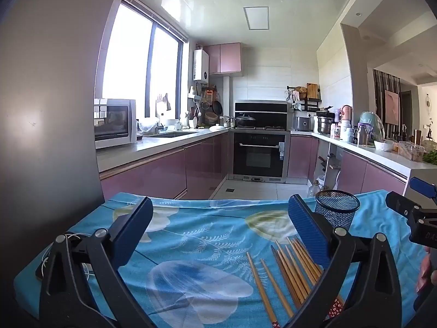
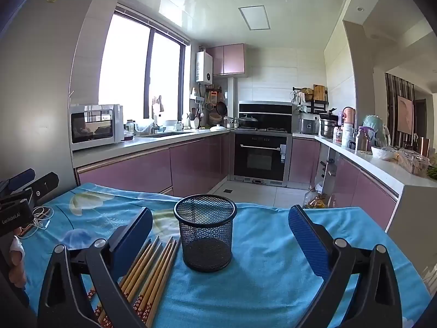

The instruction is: Organize utensils

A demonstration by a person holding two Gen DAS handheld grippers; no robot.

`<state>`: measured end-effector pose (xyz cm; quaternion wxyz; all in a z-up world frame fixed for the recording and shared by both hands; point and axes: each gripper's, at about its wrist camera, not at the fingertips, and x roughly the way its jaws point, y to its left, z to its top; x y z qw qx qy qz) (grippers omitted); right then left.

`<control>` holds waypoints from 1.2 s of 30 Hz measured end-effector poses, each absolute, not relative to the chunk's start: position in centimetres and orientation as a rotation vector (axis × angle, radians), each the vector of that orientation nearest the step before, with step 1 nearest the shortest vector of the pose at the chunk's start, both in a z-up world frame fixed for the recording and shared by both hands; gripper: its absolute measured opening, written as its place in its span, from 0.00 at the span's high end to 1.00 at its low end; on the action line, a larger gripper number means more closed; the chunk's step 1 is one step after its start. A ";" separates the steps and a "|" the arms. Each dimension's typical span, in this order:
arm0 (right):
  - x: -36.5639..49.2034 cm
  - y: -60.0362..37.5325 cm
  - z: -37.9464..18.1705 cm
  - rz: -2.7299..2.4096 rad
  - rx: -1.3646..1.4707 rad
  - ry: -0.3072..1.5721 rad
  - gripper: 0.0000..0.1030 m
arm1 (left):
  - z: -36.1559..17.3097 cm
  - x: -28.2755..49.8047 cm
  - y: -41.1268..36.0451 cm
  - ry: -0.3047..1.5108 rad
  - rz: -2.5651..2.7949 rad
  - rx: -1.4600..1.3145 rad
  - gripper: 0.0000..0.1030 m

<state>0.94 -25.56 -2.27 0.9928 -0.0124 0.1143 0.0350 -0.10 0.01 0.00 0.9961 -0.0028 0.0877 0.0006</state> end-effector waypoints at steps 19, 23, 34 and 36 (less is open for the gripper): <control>0.3 -26.1 -2.0 0.072 -0.013 0.209 0.06 | 0.3 -0.7 -0.1 0.146 0.007 0.010 0.05; 0.3 -26.2 -1.9 0.071 -0.008 0.208 0.06 | 0.4 -0.7 0.2 0.138 0.010 0.007 0.05; 0.2 -26.3 -1.7 0.082 -0.002 0.190 0.06 | 0.4 -0.8 0.1 0.132 0.011 0.013 0.05; 0.2 -26.3 -1.7 0.086 0.000 0.189 0.06 | 0.4 -0.9 -0.1 0.129 0.010 0.012 0.05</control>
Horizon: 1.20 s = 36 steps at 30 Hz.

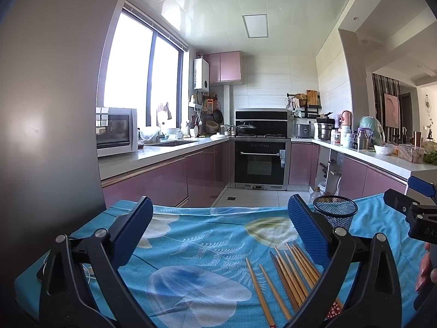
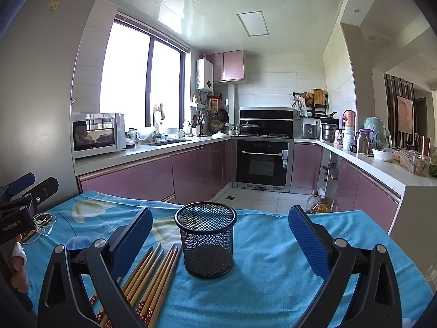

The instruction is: Organize utensils

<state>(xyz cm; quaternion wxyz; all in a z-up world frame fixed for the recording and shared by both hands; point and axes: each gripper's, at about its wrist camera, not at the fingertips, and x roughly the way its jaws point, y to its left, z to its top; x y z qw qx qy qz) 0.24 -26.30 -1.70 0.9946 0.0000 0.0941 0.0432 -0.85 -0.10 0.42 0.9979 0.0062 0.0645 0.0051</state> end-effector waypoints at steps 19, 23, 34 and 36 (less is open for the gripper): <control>0.5 -26.3 -2.0 0.097 0.006 0.182 0.06 | -0.2 -0.5 -0.4 0.116 0.007 0.018 0.05; 0.5 -26.2 -2.0 0.097 0.007 0.181 0.06 | -0.1 -0.5 -0.5 0.116 0.007 0.019 0.05; 0.5 -26.2 -1.9 0.098 0.009 0.181 0.06 | -0.1 -0.5 -0.5 0.115 0.007 0.019 0.05; 0.5 -26.2 -2.0 0.096 0.008 0.182 0.06 | -0.1 -0.5 -0.5 0.114 0.008 0.017 0.05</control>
